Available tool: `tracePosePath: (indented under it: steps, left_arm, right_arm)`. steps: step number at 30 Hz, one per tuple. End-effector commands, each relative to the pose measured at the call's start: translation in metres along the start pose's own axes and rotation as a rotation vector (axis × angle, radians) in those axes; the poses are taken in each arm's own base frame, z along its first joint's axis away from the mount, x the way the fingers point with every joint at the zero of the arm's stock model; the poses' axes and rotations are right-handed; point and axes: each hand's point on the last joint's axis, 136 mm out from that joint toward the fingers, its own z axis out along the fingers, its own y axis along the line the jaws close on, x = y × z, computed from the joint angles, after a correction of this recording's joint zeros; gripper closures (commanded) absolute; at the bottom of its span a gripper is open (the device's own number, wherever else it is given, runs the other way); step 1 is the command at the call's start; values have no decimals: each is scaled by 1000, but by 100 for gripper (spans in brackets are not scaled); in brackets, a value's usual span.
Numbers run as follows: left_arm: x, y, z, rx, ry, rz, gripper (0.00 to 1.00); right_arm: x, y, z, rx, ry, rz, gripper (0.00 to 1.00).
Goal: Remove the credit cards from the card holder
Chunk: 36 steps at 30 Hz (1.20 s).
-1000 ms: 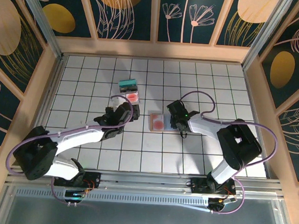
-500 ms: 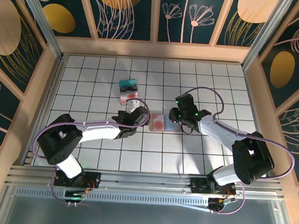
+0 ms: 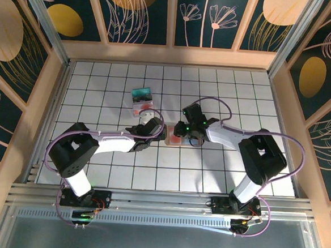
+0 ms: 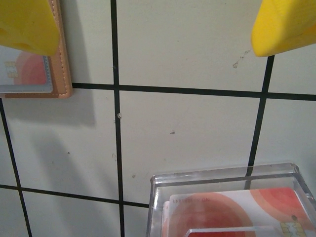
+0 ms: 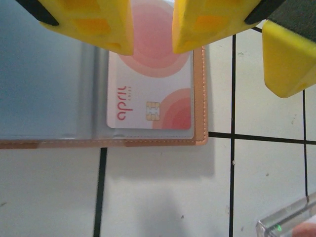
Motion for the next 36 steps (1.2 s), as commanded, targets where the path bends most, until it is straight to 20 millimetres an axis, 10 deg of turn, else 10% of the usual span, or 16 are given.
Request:
tracePosePath:
  steps: [1, 36]
  left_arm:
    - [12, 4, 9, -12, 31, -15, 1]
    - [40, 17, 33, -158, 123, 224, 1]
  right_arm:
    - [-6, 8, 6, -8, 4, 3, 73]
    - [16, -24, 26, 110, 66, 53, 67]
